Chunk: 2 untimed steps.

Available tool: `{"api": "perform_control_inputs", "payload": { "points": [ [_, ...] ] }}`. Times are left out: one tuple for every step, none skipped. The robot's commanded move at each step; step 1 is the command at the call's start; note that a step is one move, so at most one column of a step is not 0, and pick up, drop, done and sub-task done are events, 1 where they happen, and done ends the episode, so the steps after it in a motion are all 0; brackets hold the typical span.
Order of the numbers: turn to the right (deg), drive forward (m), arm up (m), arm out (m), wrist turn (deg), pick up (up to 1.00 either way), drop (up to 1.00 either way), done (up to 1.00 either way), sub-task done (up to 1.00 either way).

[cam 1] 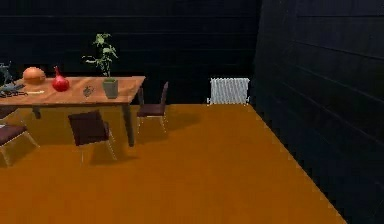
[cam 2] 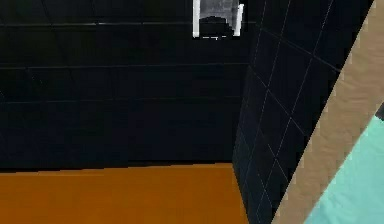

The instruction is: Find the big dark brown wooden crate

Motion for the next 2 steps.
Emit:
{"api": "perform_control_inputs", "payload": {
  "points": [
    [0.0, 0.3, 0.0, 0.0, 0.0, 0.0, 0.0, 0.0, 0.0],
    [-27.0, 0.0, 0.0, 0.0, 0.0, 0.0, 0.0, 0.0, 0.0]
  ]
}}
